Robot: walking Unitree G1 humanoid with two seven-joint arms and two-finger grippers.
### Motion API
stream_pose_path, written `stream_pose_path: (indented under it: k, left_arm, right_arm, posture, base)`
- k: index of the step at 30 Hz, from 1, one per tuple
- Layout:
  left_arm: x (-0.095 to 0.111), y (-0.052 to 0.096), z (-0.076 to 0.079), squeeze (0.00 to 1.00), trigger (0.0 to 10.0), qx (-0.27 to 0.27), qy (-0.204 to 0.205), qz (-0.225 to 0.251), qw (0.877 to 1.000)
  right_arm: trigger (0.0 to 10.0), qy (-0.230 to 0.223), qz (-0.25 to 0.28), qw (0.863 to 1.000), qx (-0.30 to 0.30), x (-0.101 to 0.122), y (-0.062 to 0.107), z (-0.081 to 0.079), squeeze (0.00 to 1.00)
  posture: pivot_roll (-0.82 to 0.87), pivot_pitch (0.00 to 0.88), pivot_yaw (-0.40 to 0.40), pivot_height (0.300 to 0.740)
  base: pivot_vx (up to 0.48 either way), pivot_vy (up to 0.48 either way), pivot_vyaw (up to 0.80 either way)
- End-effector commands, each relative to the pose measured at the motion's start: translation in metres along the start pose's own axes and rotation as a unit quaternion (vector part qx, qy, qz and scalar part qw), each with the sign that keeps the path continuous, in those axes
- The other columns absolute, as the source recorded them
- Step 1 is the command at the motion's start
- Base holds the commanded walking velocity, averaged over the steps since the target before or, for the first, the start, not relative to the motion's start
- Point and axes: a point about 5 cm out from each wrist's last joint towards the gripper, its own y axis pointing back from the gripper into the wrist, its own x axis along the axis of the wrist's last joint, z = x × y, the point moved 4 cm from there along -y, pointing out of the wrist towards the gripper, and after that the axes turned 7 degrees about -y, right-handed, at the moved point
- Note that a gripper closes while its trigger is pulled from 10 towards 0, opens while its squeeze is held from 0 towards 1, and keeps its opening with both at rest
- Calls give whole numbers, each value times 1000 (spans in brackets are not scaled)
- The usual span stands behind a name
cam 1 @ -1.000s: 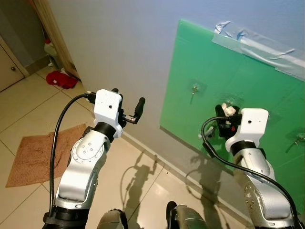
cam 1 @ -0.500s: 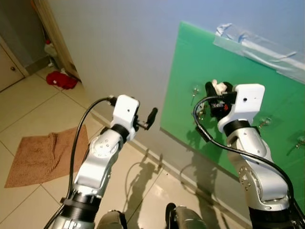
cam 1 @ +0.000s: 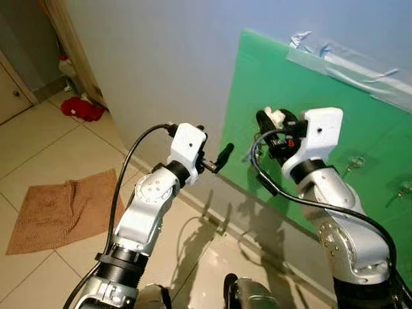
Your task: Hang keys on a hook
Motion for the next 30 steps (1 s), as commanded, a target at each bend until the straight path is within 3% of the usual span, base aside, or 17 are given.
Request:
stream_pose_path:
  k: [1, 21, 30]
  left_arm:
    - [11, -7, 5, 0, 10000, -16, -5, 18, 1000]
    - [24, -22, 15, 0, 10000, -49, -1, 36, 998]
    - [30, -15, 12, 0, 10000, -47, -9, 42, 998]
  right_arm:
    - [0, -4, 4, 1000, 25, 7, 0, -10, 0]
    - [0, -24, 17, 997, 64, 25, -13, -36, 0]
    - [0, -1, 17, 998, 63, 18, -16, -30, 0]
  posture:
    - [-120, 115, -28, 740]
    - [-127, 130, -40, 740]
    - [-110, 117, -36, 740]
  base:
    - [0, 0, 0]
    - [0, 0, 0]
    - [0, 0, 0]
